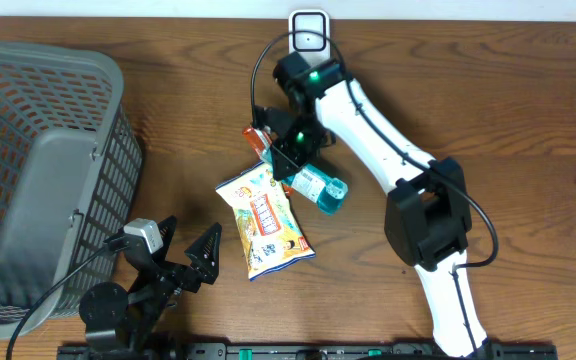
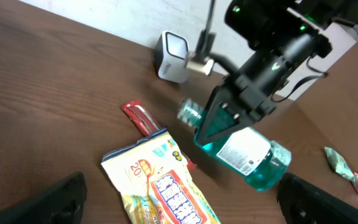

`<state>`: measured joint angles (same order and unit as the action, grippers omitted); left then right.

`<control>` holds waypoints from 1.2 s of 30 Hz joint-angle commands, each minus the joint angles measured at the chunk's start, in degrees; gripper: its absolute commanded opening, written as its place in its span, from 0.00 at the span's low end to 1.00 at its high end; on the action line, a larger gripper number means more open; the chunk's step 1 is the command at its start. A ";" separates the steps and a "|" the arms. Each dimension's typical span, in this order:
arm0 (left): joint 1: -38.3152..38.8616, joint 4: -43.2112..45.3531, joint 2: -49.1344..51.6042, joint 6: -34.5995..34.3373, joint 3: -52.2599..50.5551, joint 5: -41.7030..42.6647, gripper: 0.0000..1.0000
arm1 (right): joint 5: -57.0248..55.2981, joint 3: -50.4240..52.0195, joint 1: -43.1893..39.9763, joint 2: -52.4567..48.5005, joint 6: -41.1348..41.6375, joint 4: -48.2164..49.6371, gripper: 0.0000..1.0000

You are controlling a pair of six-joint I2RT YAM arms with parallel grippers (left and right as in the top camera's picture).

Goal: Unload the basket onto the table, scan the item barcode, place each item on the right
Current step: 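Lift the Listerine bottle and carry it up to the white scanner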

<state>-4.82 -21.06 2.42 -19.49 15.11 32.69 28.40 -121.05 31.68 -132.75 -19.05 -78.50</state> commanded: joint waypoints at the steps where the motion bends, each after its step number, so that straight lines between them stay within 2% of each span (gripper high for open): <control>1: -0.20 0.07 -0.31 0.11 -0.02 0.33 0.98 | 16.24 -2.23 -2.03 0.85 -5.51 -2.25 0.01; 3: -0.20 0.09 -0.31 0.11 -0.02 0.33 0.98 | 27.17 -2.23 -3.74 0.96 -10.88 -4.85 0.01; 6: -0.20 0.07 -0.31 0.11 -0.02 0.33 0.98 | 34.01 -2.23 -5.49 0.96 -16.57 -8.17 0.01; 17: -0.20 0.07 -0.31 0.11 -0.02 0.33 0.98 | 29.18 -2.23 -6.84 0.96 -20.44 -9.11 0.01; 21: -0.20 0.07 -0.31 0.11 -0.02 0.33 0.98 | 19.89 -2.23 -6.54 0.96 -19.39 -2.73 0.01; 24: -0.20 0.07 -0.31 0.11 -0.02 0.33 0.98 | 7.45 -2.23 -5.88 0.96 -12.72 6.36 0.01; 26: -0.20 0.07 -0.31 0.09 -0.02 0.33 0.98 | -4.72 -2.23 -4.85 0.94 -9.84 13.53 0.01; 36: -0.20 0.07 -0.31 0.11 -0.02 0.33 0.98 | -38.38 -2.21 0.31 0.70 -15.67 36.24 0.01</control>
<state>-4.82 -21.08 2.42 -19.49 15.11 32.67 6.85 -121.86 30.35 -132.75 -32.16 -47.37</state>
